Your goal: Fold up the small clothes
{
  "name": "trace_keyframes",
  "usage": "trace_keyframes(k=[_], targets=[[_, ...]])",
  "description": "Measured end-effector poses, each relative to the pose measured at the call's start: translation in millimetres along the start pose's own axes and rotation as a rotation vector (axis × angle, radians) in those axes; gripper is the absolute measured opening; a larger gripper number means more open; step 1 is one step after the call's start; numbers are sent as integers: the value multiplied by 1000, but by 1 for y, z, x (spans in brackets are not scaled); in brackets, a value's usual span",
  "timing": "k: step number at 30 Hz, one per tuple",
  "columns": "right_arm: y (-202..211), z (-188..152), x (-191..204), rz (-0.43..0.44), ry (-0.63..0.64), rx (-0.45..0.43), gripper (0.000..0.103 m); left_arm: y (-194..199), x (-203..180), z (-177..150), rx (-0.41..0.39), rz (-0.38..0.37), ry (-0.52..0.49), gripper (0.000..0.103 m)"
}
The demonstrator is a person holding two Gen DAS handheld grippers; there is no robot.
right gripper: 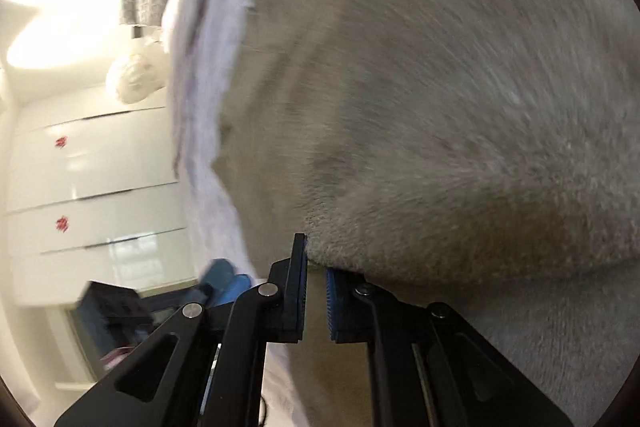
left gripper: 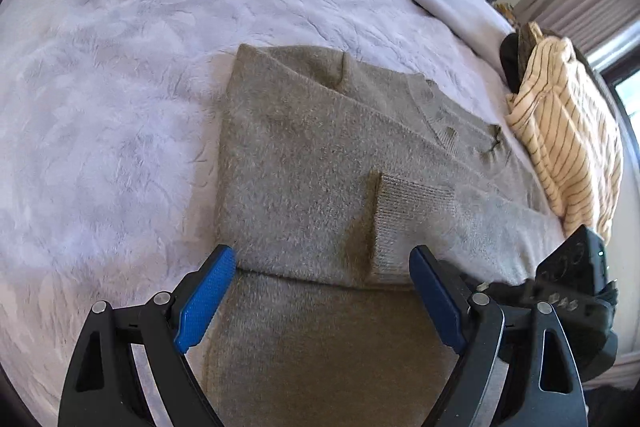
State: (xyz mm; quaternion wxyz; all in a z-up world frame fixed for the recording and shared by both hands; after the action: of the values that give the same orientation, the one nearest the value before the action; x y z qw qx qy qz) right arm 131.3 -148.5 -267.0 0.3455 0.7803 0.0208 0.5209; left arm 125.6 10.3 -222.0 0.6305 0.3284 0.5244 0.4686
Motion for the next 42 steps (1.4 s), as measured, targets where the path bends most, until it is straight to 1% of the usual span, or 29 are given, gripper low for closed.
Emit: trace_keyframes(k=[2,3,5,7,8,9,10,11,12,14,15,16,17,19,20,21,22,24,26,27,29,30,31,33,34,36,38,40,42], targets=[[2,1,-3,28,-32,20,10,-7,-7,1,11,6,-11,89],[6,0,-2,26,-31,46,10,-10,-12,1,14,9,-20,89],[19,-3,1,-25,20,74,14,-15,-20,1,16,32,-48,89],[54,2,6,-79,123,31,15,-23,-30,2,18,62,-84,89],[79,10,5,-119,172,-14,17,-30,-33,1,23,79,-103,89],[109,24,2,-176,211,-82,21,-38,-36,1,31,113,-128,89],[133,35,-5,-229,227,-147,32,-44,-36,0,37,148,-147,89],[166,44,-20,-290,232,-223,42,-50,-37,-2,38,176,-167,89],[202,60,-36,-356,217,-314,45,-51,-38,-2,32,186,-176,89],[246,83,-64,-427,163,-406,45,-53,-38,-3,16,200,-192,90],[267,95,-83,-444,115,-439,45,-53,-39,-3,13,201,-196,90],[278,104,-95,-433,77,-445,46,-54,-39,-3,11,199,-195,90],[281,113,-110,-389,24,-425,46,-54,-39,-3,11,198,-194,90],[269,119,-125,-301,-47,-350,46,-55,-39,-3,13,205,-197,90],[260,119,-129,-258,-71,-315,39,-56,-40,-3,13,212,-199,90],[254,116,-129,-237,-65,-297,26,-57,-41,-2,14,221,-199,90],[252,115,-125,-246,-39,-289,8,-57,-41,-2,15,227,-198,90],[258,114,-112,-361,102,-317,9,-57,-43,0,14,242,-194,90],[261,112,-105,-485,210,-321,8,-57,-45,-1,11,246,-190,90],[257,113,-107,-527,233,-308,8,-57,-46,-1,8,246,-189,90],[251,117,-123,-639,276,-280,9,-57,-46,-3,3,248,-192,91],[249,118,-129,-652,286,-277,9,-58,-47,-4,1,250,-193,91],[250,119,-129,-638,274,-284,10,-59,-47,-5,2,249,-194,91],[260,115,-131,-620,220,-318,16,-57,-44,-4,8,245,-196,91],[268,110,-133,-626,200,-329,19,-56,-43,-4,13,240,-196,91],[276,103,-130,-655,183,-340,20,-49,-37,-4,19,234,-194,91],[278,92,-120,-687,214,-348,20,-44,-34,-1,16,242,-200,90],[276,72,-106,-675,264,-336,20,-35,-34,2,3,247,-218,90],[268,60,-92,-671,320,-327,20,-28,-38,5,-13,234,-231,90]])
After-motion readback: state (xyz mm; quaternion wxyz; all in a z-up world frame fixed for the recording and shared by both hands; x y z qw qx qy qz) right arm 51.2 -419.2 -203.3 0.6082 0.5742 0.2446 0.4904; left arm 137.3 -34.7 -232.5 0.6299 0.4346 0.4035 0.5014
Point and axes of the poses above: each gripper's, at about its wrist camera, not at the fingertips, and y roughly against the way its jaws point, x to its left, z to its top, the point moved 10 cm from there along -y, roughly the way its jaws point, and after that the axes turned 3 degrees about x, right-handed, at the moved point
